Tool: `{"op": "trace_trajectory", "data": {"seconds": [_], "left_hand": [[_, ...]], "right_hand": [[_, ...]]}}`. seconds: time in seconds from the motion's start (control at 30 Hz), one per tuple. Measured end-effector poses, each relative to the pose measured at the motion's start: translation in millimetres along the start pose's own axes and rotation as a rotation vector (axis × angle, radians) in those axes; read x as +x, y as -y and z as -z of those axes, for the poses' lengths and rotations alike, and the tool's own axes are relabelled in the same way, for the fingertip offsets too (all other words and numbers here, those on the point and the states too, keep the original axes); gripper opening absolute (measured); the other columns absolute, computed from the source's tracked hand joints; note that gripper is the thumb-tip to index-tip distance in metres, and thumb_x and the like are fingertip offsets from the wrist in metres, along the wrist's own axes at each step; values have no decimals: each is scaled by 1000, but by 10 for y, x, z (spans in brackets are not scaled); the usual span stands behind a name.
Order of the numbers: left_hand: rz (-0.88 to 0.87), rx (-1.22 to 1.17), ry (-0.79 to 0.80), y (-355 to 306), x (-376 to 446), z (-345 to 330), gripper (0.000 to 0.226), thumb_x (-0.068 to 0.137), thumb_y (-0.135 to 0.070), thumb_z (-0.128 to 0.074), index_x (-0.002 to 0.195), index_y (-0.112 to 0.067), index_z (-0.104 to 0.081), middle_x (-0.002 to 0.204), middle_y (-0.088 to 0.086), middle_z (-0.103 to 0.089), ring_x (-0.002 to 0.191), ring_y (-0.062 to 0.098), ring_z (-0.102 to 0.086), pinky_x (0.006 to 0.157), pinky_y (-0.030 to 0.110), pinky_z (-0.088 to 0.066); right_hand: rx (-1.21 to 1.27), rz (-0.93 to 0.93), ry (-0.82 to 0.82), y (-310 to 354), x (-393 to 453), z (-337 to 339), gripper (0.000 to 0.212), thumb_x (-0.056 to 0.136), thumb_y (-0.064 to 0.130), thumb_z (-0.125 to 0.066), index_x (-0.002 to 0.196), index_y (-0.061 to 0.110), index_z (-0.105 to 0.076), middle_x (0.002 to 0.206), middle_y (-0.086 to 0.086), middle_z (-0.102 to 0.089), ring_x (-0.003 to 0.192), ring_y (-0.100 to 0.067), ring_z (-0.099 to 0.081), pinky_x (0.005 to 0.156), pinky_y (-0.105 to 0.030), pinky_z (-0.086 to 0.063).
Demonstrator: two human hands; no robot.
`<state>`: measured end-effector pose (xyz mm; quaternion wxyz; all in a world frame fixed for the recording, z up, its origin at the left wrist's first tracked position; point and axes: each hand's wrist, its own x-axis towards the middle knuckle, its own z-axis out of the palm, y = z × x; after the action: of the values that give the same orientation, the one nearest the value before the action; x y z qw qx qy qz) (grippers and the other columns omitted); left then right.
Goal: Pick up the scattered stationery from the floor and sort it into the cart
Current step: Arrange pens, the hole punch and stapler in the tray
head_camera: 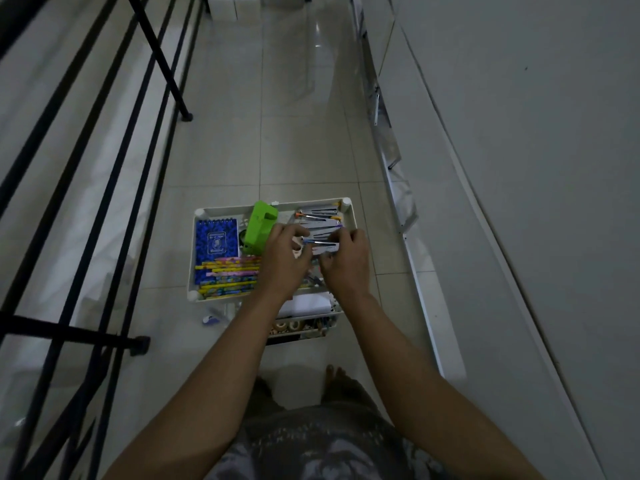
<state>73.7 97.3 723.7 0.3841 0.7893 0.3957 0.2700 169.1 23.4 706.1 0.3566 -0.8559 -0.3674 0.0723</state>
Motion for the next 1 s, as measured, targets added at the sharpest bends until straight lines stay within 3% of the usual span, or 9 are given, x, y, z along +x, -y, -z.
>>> {"op": "trace_trajectory", "data": {"seconds": [0.1, 0.3, 0.4, 0.53, 0.63, 0.7, 0.83, 1.0], "left_hand": [[-42, -52, 23, 69, -79, 280, 13, 87, -9, -63, 97, -18, -60, 96, -4, -56, 74, 3, -58, 65, 15, -46], [-138, -103, 19, 433, -137, 1111, 14, 87, -5, -61, 97, -14, -64, 93, -5, -63, 75, 2, -58, 67, 7, -46], [-136, -105, -31, 759, -175, 1610, 14, 85, -4, -61, 93, -15, -65, 88, -6, -65, 73, 7, -59, 66, 15, -50], [-18, -76, 73, 1181, -259, 2187, 12, 87, -13, -61, 91, -24, -63, 83, -11, -63, 67, 7, -62, 57, 31, -56], [96, -42, 199, 1451, -305, 2535, 9, 89, -16, -61, 94, -23, -63, 91, -6, -66, 73, 11, -65, 67, 33, -56], [190, -31, 304, 1626, -342, 2689, 13, 90, -18, -62, 102, -18, -63, 101, -2, -66, 78, 10, -63, 66, 25, -51], [329, 44, 448, 2011, -436, 2829, 28, 90, -22, -63, 118, -17, -59, 112, 4, -62, 90, 13, -59, 75, 22, -43], [463, 103, 522, 2459, -528, 2773, 27, 90, -23, -63, 116, -17, -58, 113, 4, -59, 94, 15, -57, 64, 20, -42]], "right_hand": [[107, -13, -92, 212, -63, -88, 17, 76, 10, -65, 92, 7, -60, 95, -11, -56, 89, -26, -54, 73, -33, -44], [129, -6, -64, 907, -271, -505, 5, 81, 10, -62, 86, 8, -62, 83, -8, -61, 80, -22, -55, 68, -29, -38], [150, 47, -8, 1383, -494, -798, 5, 81, 9, -63, 86, 6, -63, 80, -10, -62, 75, -22, -57, 67, -34, -45], [172, 79, 95, 1910, -737, -1189, 8, 83, 11, -62, 90, 9, -64, 81, -6, -64, 75, -19, -59, 69, -35, -50], [200, 97, 223, 2226, -879, -1371, 8, 85, 12, -61, 92, 10, -66, 81, -5, -67, 72, -15, -62, 69, -33, -52], [189, 112, 353, 2349, -961, -1469, 9, 85, 11, -61, 94, 10, -66, 82, -5, -70, 72, -14, -64, 70, -31, -52], [127, 99, 612, 2399, -1079, -1663, 18, 88, 18, -63, 105, 13, -66, 95, -7, -70, 87, -18, -64, 79, -32, -52], [-42, -47, 902, 2082, -1098, -2080, 31, 88, 28, -65, 116, 16, -61, 113, -10, -65, 101, -22, -61, 90, -38, -50]]}}
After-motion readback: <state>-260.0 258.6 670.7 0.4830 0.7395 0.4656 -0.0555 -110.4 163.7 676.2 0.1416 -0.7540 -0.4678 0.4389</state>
